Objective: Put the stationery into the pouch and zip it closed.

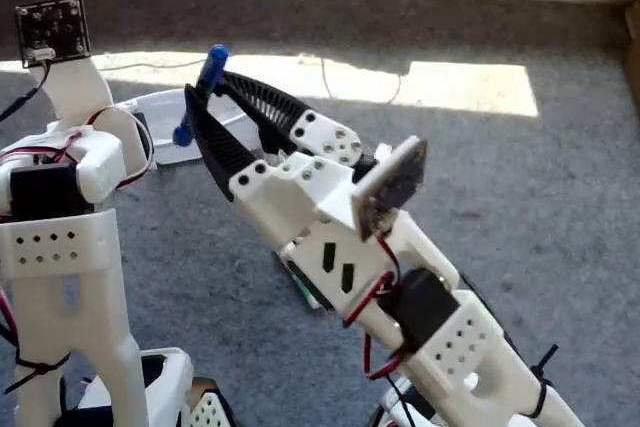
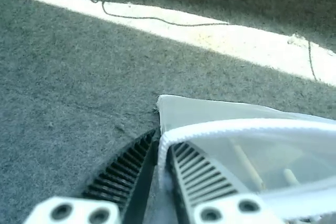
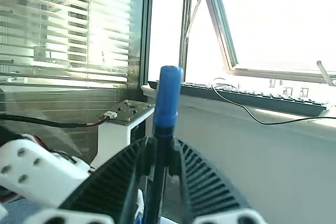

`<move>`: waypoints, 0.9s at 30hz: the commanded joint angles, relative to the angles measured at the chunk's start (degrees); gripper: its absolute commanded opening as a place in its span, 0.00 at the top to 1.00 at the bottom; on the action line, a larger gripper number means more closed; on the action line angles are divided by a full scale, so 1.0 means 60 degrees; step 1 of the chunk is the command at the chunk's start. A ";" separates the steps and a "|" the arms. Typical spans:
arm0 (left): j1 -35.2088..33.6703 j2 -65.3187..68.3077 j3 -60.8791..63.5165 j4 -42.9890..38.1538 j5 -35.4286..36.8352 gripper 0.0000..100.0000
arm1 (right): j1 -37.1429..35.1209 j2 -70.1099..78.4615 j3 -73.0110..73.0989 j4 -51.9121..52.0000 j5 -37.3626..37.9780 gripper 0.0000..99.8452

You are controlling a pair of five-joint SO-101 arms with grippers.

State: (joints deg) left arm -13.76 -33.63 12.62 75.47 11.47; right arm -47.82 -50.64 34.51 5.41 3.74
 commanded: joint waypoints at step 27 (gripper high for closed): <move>0.0183 0.0037 -0.0359 0.0088 0.0132 0.99 | -0.0066 0.2161 0.2484 -0.3890 0.2271 0.99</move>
State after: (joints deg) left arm -13.67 -33.45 12.35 76.00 11.47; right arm -47.82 -38.07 49.71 -16.57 16.75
